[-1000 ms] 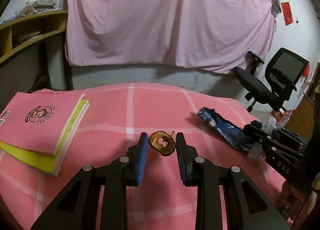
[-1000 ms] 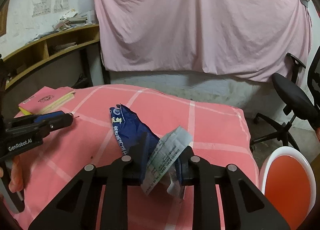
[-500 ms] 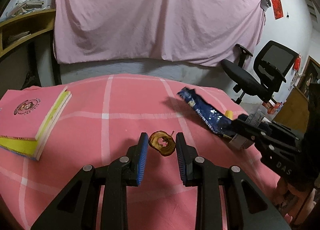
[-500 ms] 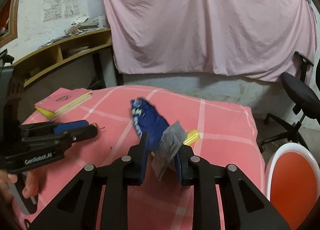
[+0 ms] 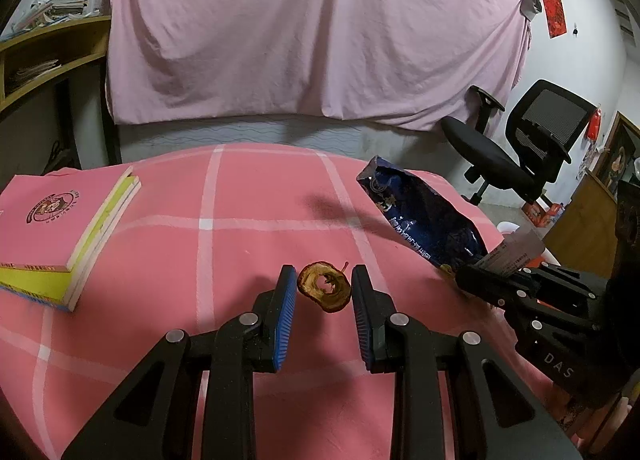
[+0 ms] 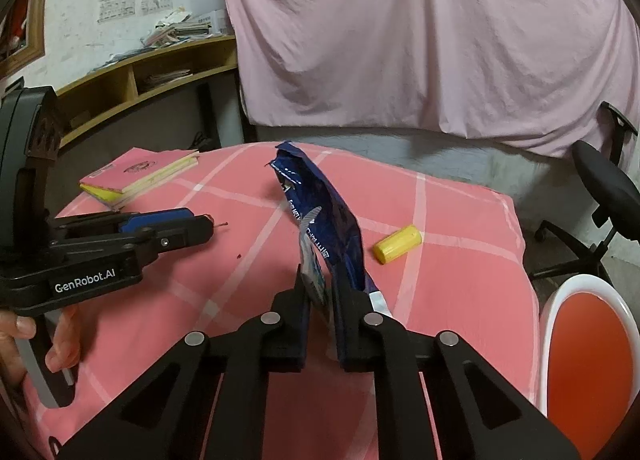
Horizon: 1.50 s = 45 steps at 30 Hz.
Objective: Collect trash
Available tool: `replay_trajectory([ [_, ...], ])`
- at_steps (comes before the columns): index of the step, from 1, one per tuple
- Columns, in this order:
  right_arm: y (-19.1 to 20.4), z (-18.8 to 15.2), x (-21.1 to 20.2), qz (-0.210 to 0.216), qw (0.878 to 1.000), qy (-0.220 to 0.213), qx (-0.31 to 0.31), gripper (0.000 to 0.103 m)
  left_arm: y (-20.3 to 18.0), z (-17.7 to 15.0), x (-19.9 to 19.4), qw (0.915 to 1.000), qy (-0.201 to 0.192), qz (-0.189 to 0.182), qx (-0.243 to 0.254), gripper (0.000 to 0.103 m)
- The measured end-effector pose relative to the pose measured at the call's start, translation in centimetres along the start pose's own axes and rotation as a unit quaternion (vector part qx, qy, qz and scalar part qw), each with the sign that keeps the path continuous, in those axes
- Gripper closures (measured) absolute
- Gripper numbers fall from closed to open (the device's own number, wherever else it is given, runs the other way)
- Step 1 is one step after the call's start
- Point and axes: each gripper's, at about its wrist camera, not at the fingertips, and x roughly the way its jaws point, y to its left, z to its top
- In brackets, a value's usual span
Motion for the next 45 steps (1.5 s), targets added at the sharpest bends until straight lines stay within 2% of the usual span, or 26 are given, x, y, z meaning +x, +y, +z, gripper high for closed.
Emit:
replay_trajectory([
  [8,-0.1,-0.4,-1.9,0.008,0.999,-0.043,0.009,0.098,-1.1,-0.6,-1.3,0.9992,-0.039,-0.001,0.008,0.079],
  [11,0.0,-0.5,-1.8,0.011,0.999,-0.038,0.009,0.098,-1.7,-1.0,-1.9,0.9985,-0.053,-0.005,0.016,0.079],
  [20,-0.8,-0.9,-0.9,0.021,1.0,0.002,0.023,0.096,-2.8,-1.5,-1.6,0.9991,-0.035,-0.006,0.025,0.079],
  [27,-0.8,-1.3,-1.0,0.022,0.999,0.008,0.024,0.096,-2.6,-2.0,-1.4,0.9999,-0.012,-0.006,0.005,0.079],
  [38,-1.0,-2.0,-1.5,0.027,0.999,0.014,0.03,0.099,-2.7,-2.2,-2.3,0.9998,-0.02,-0.002,-0.002,0.079],
  [45,-1.6,-2.5,-1.9,0.037,0.998,0.028,0.041,0.097,-2.7,-2.6,-2.6,0.9999,-0.012,-0.003,-0.006,0.079],
])
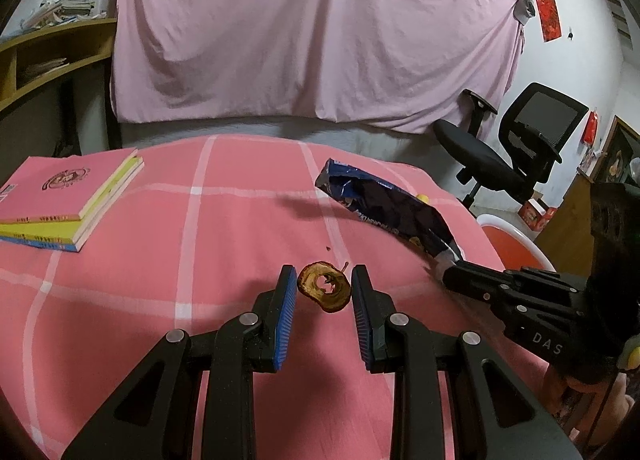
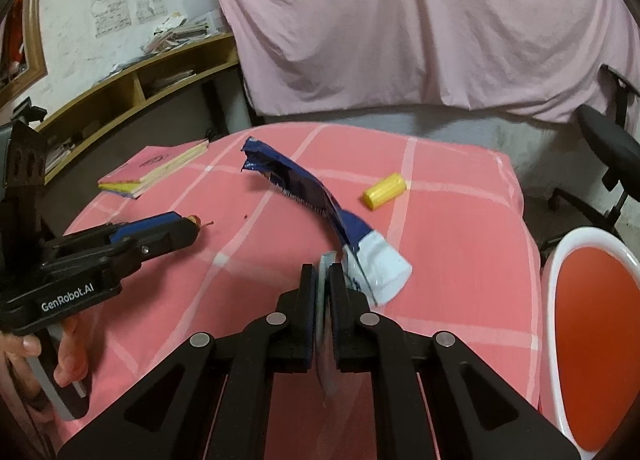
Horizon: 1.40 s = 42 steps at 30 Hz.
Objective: Collect trash
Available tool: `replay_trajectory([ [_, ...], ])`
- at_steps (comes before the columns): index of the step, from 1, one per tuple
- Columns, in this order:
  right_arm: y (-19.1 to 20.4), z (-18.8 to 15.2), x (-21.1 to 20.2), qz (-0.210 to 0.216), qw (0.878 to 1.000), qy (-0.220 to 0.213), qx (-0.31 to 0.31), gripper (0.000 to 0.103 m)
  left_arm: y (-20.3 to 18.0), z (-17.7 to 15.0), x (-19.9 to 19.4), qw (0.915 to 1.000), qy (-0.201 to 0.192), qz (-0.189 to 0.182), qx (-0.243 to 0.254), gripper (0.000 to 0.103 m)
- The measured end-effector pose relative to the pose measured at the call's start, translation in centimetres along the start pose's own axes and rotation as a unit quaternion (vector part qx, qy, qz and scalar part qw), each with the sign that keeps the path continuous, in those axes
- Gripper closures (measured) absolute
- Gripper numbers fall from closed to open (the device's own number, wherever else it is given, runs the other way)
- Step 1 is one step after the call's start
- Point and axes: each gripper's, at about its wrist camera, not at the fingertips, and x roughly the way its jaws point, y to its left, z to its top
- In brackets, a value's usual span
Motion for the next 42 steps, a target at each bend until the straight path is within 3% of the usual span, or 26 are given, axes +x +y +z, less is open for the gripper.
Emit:
replay_trajectory([
  [2,0.0,-0.3,-0.2,-0.004,1.0,0.009,-0.002,0.091,0.0,-0.2,-0.1,1.0,0.002,0.0,-0.002,0.079],
  [4,-0.1,-0.6,-0.3,-0.003,1.0,0.014,-0.001,0.076,-0.1,-0.3,-0.2,1.0,0.005,0.001,-0.005,0.079],
  [12,-1.4,-0.9,-1.4,-0.001,1.0,0.013,0.012,0.076,-0.3,-0.5,-0.4,0.9999,0.009,0.003,-0.007,0.079],
  [23,0.6,-1.4,-1.0,-0.101,0.991,0.017,-0.082,0.076,-0.5,-1.1,-0.7,0.9998,0.012,0.003,-0.013,0.079],
  [30,-0.5,-1.4,-2.3,-0.077,0.995,-0.012,-0.066,0.076,-0.6,-1.0,-0.6,0.9998,0.013,0.002,-0.017,0.079],
  [39,0.4,-1.9,-1.2,-0.061,0.994,0.018,-0.086,0.076,-0.8,-1.0,-0.7,0.9998,0.015,0.001,-0.012,0.079],
  [42,-0.1,-1.9,-0.9,-0.052,0.995,0.028,-0.077,0.081,-0.9,-1.0,-0.6,0.9998,0.016,0.0,-0.012,0.079],
])
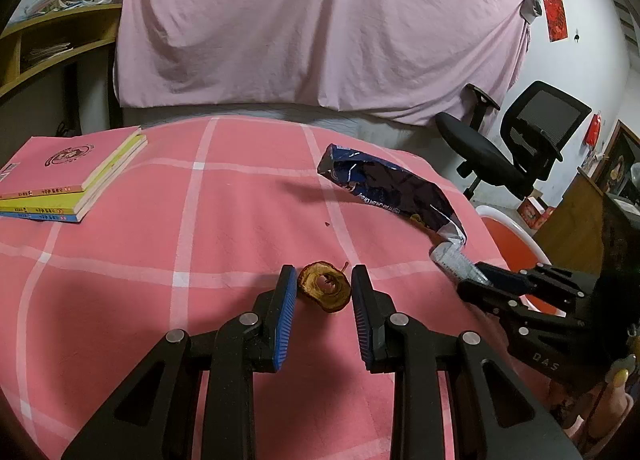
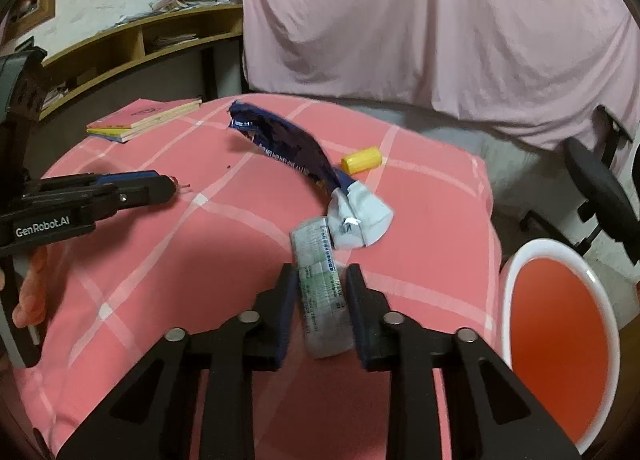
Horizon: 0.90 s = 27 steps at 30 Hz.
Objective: Collect trash
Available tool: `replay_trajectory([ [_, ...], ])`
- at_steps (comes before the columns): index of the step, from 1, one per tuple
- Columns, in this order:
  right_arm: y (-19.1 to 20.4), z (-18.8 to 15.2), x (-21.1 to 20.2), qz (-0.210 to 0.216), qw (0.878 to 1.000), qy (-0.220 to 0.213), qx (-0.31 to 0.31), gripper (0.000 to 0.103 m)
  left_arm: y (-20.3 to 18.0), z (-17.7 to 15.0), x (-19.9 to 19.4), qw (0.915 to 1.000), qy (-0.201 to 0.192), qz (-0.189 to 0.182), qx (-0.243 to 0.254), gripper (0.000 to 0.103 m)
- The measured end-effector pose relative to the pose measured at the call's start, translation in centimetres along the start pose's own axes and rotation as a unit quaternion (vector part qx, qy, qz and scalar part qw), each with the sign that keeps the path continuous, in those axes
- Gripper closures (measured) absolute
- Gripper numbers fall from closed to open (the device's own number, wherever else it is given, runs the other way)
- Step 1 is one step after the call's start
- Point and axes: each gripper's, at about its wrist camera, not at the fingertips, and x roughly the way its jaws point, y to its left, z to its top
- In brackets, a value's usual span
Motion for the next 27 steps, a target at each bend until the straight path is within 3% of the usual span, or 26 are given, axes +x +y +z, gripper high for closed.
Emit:
replay_trajectory([
  [10,-0.7,-0.2,-0.1,0.028,0.999,0.004,0.019,0.085,-0.1,0.0,0.0,1.0,-0.002,0.003,0.005,0.079],
  [16,-0.4,-0.4,-0.8,0.033,0.999,-0.015,0.013,0.088,-0.9,-1.0,-1.5,0.999,-0.04,0.012,0.015,0.079],
  [20,-0.3,-0.2,-2.3,0.036,0.998,-0.051,0.016,0.088,-2.0,-1.4,-2.6,0.9972,-0.066,0.023,0.028,0.079],
  [27,-1.8,0.0,-6.9,0.036,0.98,-0.187,0.052,0.087,-5.7,-1.2,-4.1,0.9887,-0.128,0.02,0.075,0.079],
])
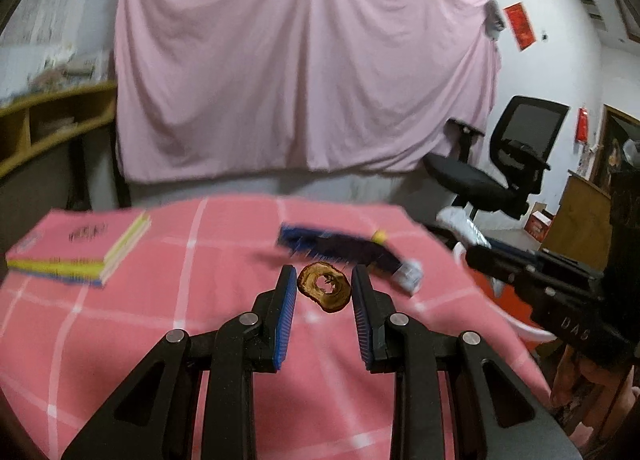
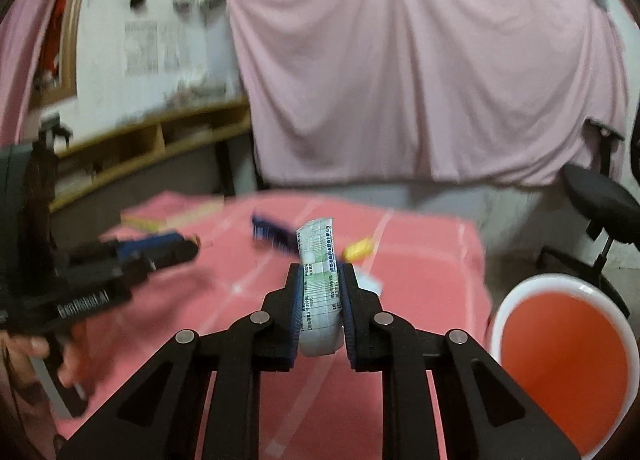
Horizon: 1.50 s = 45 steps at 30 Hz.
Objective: Collect trash
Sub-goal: 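Carry the white packet with the right tool while the left tool carries the fruit slice over the bucket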
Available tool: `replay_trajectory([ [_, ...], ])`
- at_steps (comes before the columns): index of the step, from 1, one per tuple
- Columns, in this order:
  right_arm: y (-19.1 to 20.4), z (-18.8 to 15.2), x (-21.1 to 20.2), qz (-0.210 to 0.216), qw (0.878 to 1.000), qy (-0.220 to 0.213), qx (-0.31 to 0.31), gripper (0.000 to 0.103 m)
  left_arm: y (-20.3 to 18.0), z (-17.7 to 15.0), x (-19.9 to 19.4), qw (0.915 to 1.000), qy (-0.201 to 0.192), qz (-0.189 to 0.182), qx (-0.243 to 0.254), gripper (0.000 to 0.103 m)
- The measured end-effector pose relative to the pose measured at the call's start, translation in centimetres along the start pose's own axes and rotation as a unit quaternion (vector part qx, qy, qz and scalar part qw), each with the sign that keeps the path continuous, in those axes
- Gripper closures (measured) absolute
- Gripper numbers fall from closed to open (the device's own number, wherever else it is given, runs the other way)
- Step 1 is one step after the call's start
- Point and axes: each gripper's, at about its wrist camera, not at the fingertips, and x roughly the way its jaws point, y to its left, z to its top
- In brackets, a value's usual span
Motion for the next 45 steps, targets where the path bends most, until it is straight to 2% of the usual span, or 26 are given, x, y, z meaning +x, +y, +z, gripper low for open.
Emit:
replay_trajectory([
  [4,-0.9,0.9,-3.1,-0.012,0.996,-0.082,0.011,0.087,-2.5,1.1,-1.0,0.9984,-0.047,-0.012,0.029,0.079],
  [11,-3.0,1.7,-6.9,-0.054,0.983,-0.174,0.028,0.086,-6.7,2.9,-1.7,0.9912,-0.097,-0.052,0.074,0.079],
  [16,-5.5,1.6,-8.7,-0.088,0.975,-0.198,0.054,0.086,-10.4,3.9,-1.0,0.9839,-0.115,-0.081,0.11,0.079],
  [23,-9.4,0.6,-10.0,-0.136,0.965,-0.199,0.099,0.085,-15.0,4.4,1.0,0.9754,-0.116,-0.12,0.144,0.079],
  [26,-11.2,-0.1,-10.6,-0.157,0.962,-0.191,0.12,0.085,-16.8,4.4,2.2,0.9734,-0.108,-0.134,0.151,0.079],
  [33,-15.0,-1.6,-11.0,-0.187,0.954,-0.16,0.17,0.084,-20.6,4.5,5.7,0.9738,-0.059,-0.156,0.155,0.079],
  [39,-16.8,-2.9,-10.6,-0.199,0.951,-0.127,0.202,0.084,-22.4,4.8,9.0,0.9736,0.018,-0.186,0.131,0.079],
  [45,-18.0,-3.8,-10.0,-0.207,0.946,-0.097,0.23,0.083,-23.0,5.3,11.6,0.9726,0.073,-0.198,0.097,0.079],
])
